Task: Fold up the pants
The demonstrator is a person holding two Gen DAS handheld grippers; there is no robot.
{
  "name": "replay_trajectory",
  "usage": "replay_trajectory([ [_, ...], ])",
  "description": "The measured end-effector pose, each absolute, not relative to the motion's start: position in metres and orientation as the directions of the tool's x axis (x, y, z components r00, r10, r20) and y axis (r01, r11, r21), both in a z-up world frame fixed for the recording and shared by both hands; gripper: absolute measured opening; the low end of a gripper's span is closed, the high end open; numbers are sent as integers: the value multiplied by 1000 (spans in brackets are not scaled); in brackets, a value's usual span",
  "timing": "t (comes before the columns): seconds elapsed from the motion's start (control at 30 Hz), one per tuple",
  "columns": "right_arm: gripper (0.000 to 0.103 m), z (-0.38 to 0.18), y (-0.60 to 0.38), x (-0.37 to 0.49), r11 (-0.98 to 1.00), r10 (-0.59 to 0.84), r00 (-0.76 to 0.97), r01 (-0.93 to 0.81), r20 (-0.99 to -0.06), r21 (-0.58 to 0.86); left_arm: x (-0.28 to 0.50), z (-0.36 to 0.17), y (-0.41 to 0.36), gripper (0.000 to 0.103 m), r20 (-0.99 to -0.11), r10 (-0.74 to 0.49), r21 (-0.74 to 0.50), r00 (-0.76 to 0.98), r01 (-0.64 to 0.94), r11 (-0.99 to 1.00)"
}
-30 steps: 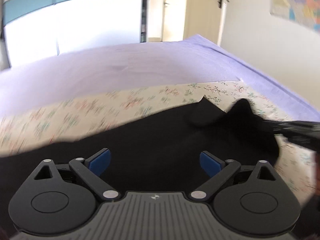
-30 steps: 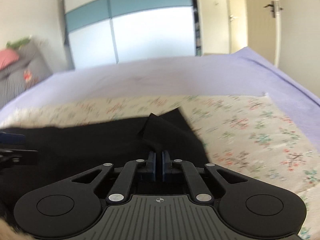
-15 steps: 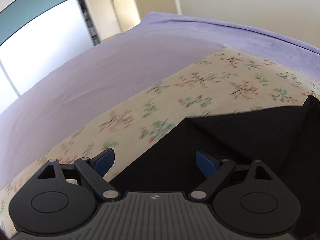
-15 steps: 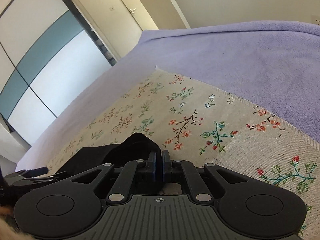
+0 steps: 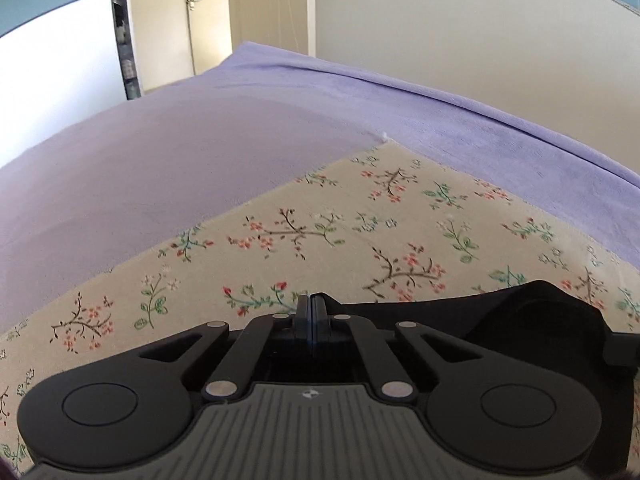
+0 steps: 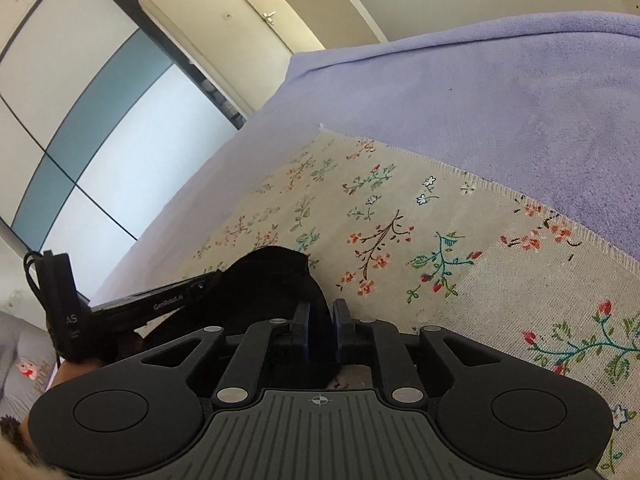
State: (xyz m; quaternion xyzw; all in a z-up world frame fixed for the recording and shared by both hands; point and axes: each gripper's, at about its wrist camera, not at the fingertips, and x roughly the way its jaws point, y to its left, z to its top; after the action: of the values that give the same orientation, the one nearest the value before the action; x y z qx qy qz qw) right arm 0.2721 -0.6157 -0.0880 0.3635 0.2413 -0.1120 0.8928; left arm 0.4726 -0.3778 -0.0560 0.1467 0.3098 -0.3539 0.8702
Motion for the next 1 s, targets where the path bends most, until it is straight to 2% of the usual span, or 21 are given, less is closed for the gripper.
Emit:
replay_trajectory([
  [0.03,6,-87,-613,272,723,-41,861,377,-507,580,471,-54,-377,51,-630,-525,33,572,695,718],
  [0.13,5,-83,-611,264,722,-87,883,374,-461,582,473,-45,-377,51,-585,-539,5,606,667,745],
  [0.2,5,-82,-615,260,708,-110,899,371,-425,601,479,-44,-384,51,-579,-539,-19,612,650,759],
  [0.3,9,-84,-620,260,697,-157,897,397,-413,597,479,-45,-392,55,-533,-505,15,679,604,797],
  [0.37,12,-84,-620,259,696,-217,882,440,-419,567,481,-43,-393,73,-518,-479,8,709,563,826],
  [0.4,14,-82,-620,257,697,-241,877,455,-416,555,481,-40,-392,86,-514,-472,-6,716,548,837],
  [0.43,20,-81,-622,256,695,-245,877,457,-414,555,479,-37,-389,93,-510,-470,-16,721,538,843],
  [0.47,27,-81,-624,255,690,-236,882,448,-409,568,475,-33,-386,95,-510,-470,-18,720,537,843],
  [0.53,33,-81,-626,255,683,-221,887,437,-405,586,466,-25,-379,102,-515,-460,6,723,540,842],
  [0.67,36,-77,-623,255,696,-227,887,436,-402,570,441,-6,-355,103,-533,-419,60,735,527,848],
  [0.77,43,-66,-615,251,730,-262,888,438,-377,525,420,7,-326,103,-550,-405,53,730,514,856],
  [0.9,45,-58,-606,253,752,-214,902,396,-374,526,387,14,-279,103,-581,-392,23,713,496,868],
  [1.0,61,-49,-591,252,782,-191,897,384,-397,491,360,18,-247,103,-603,-361,39,711,478,877],
])
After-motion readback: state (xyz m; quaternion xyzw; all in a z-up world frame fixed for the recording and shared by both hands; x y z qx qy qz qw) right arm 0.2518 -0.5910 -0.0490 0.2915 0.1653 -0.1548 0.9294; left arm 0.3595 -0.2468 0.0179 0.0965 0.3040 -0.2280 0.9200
